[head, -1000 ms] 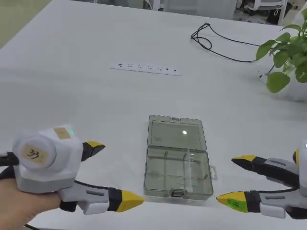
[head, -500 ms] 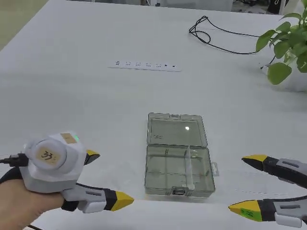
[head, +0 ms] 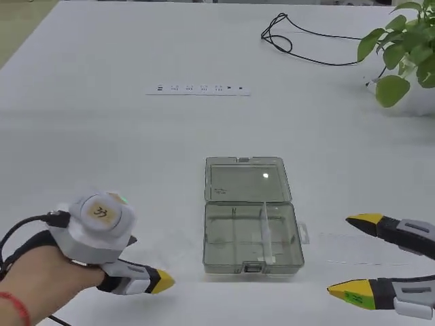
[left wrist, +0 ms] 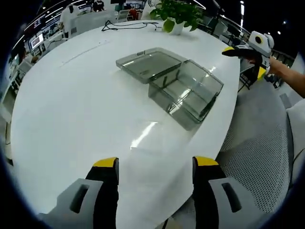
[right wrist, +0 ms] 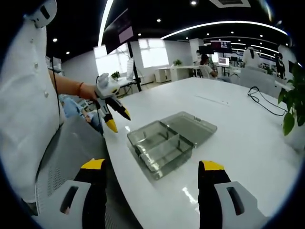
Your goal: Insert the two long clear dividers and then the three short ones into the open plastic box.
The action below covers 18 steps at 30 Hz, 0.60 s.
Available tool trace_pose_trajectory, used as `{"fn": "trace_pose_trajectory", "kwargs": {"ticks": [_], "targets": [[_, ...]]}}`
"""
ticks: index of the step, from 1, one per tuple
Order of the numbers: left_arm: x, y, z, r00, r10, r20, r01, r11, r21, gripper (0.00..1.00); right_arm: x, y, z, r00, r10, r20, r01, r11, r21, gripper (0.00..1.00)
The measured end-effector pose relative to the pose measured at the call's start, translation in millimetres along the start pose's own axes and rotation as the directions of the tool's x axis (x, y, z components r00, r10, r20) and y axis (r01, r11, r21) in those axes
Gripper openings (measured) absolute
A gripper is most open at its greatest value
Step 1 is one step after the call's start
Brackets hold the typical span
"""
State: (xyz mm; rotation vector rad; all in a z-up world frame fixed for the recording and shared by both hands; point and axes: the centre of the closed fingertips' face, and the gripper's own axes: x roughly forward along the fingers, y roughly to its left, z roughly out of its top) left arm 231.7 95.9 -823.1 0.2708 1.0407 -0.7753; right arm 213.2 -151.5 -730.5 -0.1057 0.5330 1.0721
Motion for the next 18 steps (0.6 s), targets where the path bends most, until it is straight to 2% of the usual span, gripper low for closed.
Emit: {"fn": "trace_pose_trajectory", "kwargs": {"ticks": [6,12,18], "targets": [[8.8,1.1,-10.4,0.997,0.022,-0.075,-0.02,0.999,0.033,0.55,-2.8,-1.2,-1.7,0.9999,-0.008,0.011,0.008,1.0,0.006,0.79],[14.9,2.8,-16.5,0.9907,0.05,-0.126,-0.039,0.996,0.083,0.5,-4.6,-2.5,-1.2,0.9995,-0.017,0.026,0.016,1.0,0.013,0.78],[18.7,5.8,-19.8,0.9846,0.072,-0.16,-0.057,0.993,0.1,0.49,-5.5,-4.9,0.9,0.9985,-0.029,0.046,0.028,0.999,0.017,0.78]]}}
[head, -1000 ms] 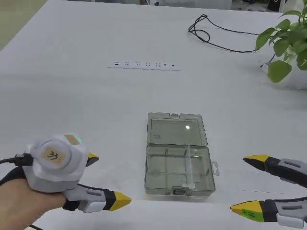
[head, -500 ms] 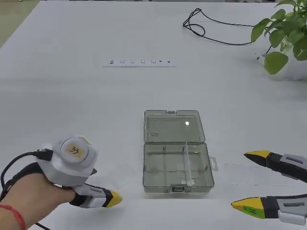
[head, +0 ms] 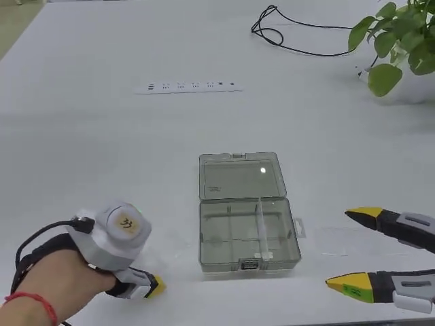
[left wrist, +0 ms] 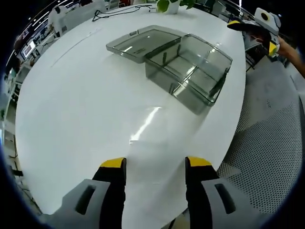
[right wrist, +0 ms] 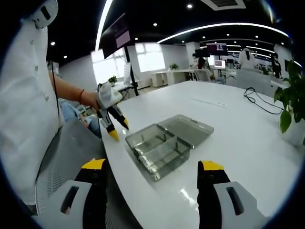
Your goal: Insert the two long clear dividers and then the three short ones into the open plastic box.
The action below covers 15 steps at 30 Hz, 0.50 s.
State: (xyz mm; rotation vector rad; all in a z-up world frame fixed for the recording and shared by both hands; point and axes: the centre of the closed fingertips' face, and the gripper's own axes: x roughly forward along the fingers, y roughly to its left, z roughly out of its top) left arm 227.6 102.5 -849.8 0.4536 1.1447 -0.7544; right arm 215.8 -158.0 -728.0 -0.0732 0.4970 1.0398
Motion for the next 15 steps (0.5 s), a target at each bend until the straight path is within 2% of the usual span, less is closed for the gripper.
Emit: {"fn": "trace_pose_trajectory", "kwargs": {"ticks": [6,15], "targets": [[0.0,7.6,-0.5,0.9988,0.044,-0.02,-0.043,0.999,0.019,0.4,-1.2,-1.8,-1.0,1.0,-0.006,0.007,0.006,1.0,0.002,0.78],[0.3,11.4,-0.4,0.9982,0.05,-0.033,-0.05,0.999,0.0,0.36,-1.6,-0.6,-1.7,0.9998,-0.018,0.007,0.018,1.0,0.006,0.77]]}}
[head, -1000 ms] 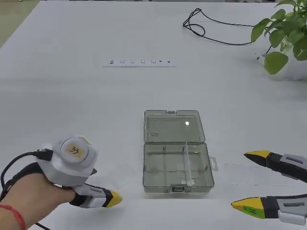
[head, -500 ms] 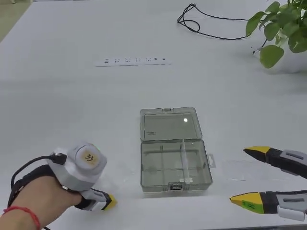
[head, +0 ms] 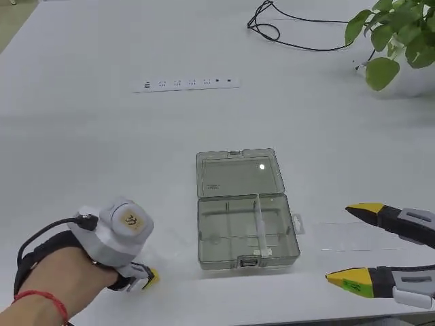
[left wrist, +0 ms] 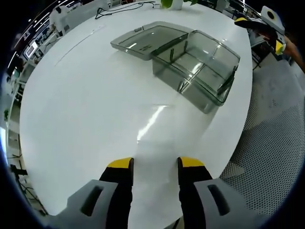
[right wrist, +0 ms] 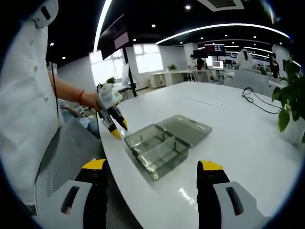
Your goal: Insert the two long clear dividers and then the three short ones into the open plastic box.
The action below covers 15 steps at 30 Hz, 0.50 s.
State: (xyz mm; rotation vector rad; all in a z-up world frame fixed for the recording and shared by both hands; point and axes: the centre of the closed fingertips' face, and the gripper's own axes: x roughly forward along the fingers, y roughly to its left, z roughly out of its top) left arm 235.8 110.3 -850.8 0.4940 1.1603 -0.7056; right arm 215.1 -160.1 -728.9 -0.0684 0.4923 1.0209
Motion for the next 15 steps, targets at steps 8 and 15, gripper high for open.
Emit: {"fn": "trace_pose_trajectory", "kwargs": {"ticks": [8,15], "targets": [[-1.3,2.4,0.3,0.9998,-0.01,-0.019,0.01,1.0,0.014,0.32,0.5,0.9,0.9,1.0,-0.004,0.005,0.004,1.0,0.001,0.77],[-1.8,2.9,0.1,0.999,-0.032,-0.032,0.032,0.999,0.015,0.32,0.9,2.7,-0.5,1.0,-0.006,0.005,0.006,1.0,0.005,0.76]]}}
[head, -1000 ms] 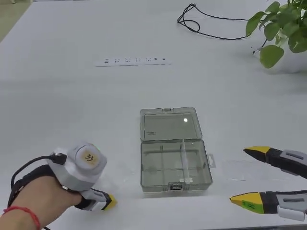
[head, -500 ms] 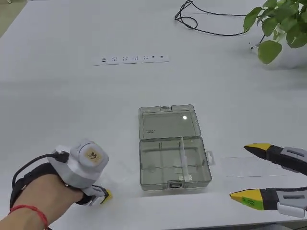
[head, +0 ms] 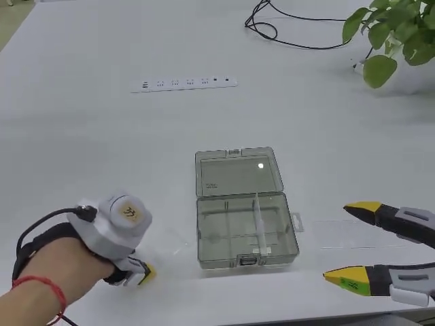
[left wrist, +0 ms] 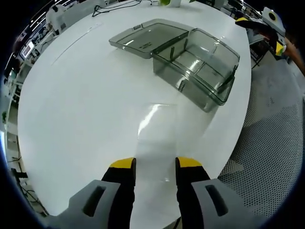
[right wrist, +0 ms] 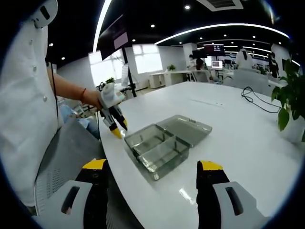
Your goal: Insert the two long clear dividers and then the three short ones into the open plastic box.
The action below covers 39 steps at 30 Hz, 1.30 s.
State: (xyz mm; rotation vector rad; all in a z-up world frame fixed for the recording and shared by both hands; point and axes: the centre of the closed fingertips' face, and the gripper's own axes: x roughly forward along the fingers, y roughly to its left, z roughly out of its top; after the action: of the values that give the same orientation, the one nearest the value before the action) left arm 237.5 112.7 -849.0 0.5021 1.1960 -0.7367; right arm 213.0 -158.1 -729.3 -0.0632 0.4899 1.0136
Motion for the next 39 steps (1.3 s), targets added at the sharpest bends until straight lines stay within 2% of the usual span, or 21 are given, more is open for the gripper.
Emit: {"fn": "trace_pose_trajectory", "kwargs": {"ticks": [8,13,19,22,24,29,34,39], "targets": [[0.1,0.9,-0.2,0.9995,-0.019,-0.026,0.019,1.0,0.0,0.31,-2.2,0.5,0.4,1.0,-0.007,0.0,0.007,1.0,0.0,0.76],[-1.1,-2.1,-1.0,0.9993,-0.036,-0.011,0.036,0.999,-0.022,0.3,-2.5,2.3,-0.1,1.0,-0.007,-0.004,0.007,1.0,0.001,0.76],[-2.8,-2.4,-1.9,0.9985,-0.051,0.018,0.052,0.996,-0.074,0.3,-2.0,4.6,0.9,0.9999,-0.002,-0.011,0.002,1.0,-0.004,0.76],[-4.1,-4.2,-2.5,0.9973,-0.062,0.039,0.065,0.993,-0.101,0.3,-1.7,4.6,1.8,0.9999,-0.001,-0.014,0.001,1.0,-0.004,0.76],[-5.8,-5.5,-1.2,0.9954,-0.071,0.065,0.079,0.987,-0.138,0.3,-1.1,4.9,2.8,0.9999,0.0,-0.015,-0.001,1.0,-0.006,0.76],[-11.1,-6.7,0.4,0.9908,-0.082,0.108,0.101,0.977,-0.186,0.3,1.9,7.2,6.0,0.9998,0.008,-0.019,-0.008,1.0,-0.011,0.76],[-20.4,-8.3,8.6,0.9793,-0.089,0.182,0.133,0.961,-0.244,0.3,4.6,9.1,9.6,0.9997,0.015,-0.02,-0.015,1.0,-0.014,0.76],[-33.7,-11.2,18.4,0.9645,-0.089,0.249,0.162,0.942,-0.293,0.3,7.5,11.2,12.8,0.9995,0.016,-0.026,-0.017,1.0,-0.018,0.76]]}}
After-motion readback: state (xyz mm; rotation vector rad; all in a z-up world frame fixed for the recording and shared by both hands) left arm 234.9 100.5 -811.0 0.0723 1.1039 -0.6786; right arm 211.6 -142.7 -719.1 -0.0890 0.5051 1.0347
